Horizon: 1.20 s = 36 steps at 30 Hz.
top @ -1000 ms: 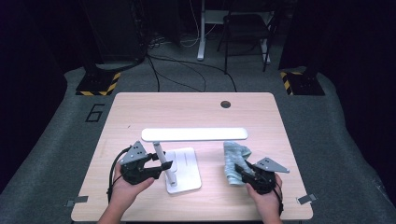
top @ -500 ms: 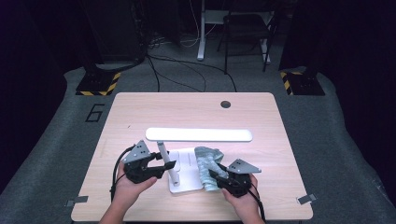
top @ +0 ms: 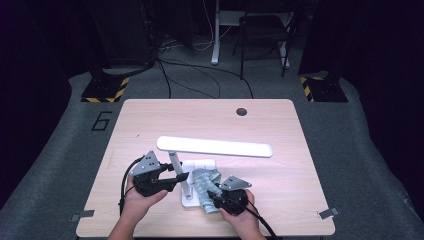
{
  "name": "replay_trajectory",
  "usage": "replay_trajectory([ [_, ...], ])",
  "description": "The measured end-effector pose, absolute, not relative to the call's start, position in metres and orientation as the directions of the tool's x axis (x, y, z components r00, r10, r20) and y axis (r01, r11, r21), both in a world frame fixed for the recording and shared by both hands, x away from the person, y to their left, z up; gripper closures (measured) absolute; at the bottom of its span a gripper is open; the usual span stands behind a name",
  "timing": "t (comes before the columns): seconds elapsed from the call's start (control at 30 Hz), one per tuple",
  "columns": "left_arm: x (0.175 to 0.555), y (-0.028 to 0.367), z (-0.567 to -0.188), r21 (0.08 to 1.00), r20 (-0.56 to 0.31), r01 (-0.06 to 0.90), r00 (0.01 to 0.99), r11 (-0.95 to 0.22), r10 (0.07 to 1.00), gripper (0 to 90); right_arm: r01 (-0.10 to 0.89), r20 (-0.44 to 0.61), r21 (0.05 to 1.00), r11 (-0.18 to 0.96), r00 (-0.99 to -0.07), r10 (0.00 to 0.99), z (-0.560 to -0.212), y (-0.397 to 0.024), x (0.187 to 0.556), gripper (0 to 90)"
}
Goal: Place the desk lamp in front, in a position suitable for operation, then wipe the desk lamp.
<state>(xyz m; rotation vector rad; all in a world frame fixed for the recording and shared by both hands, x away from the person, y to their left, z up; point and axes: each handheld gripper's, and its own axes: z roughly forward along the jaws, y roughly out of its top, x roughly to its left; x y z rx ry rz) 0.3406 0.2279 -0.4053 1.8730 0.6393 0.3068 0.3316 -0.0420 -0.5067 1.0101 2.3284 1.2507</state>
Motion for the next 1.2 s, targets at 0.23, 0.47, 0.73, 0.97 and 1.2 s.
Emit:
replay_trajectory([
  [0.23, 0.339, 0.229, -0.403, 0.913, -0.088, 0.291, 0.825, -0.287, 0.558, 53.8, 0.451, 0.065, 0.819, 0.356, -0.689, 0.722, -0.510, -0.039, 0.333, 58.5],
  [0.47, 0.338, 0.229, -0.404, 0.915, -0.084, 0.286, 0.824, -0.284, 0.560, 53.7, 0.446, 0.052, 0.819, 0.361, -0.684, 0.728, -0.509, -0.035, 0.338, 58.4],
  [0.73, 0.337, 0.229, -0.406, 0.918, -0.088, 0.286, 0.821, -0.274, 0.564, 53.6, 0.453, 0.048, 0.817, 0.356, -0.669, 0.742, -0.510, -0.031, 0.348, 56.6],
  [0.97, 0.338, 0.229, -0.406, 0.920, -0.082, 0.279, 0.824, -0.276, 0.561, 53.5, 0.474, 0.067, 0.810, 0.346, -0.661, 0.748, -0.511, -0.030, 0.362, 56.8],
  [1.2, 0.339, 0.230, -0.406, 0.920, -0.085, 0.279, 0.828, -0.275, 0.554, 53.5, 0.457, 0.036, 0.809, 0.369, -0.665, 0.746, -0.511, -0.023, 0.382, 56.9],
])
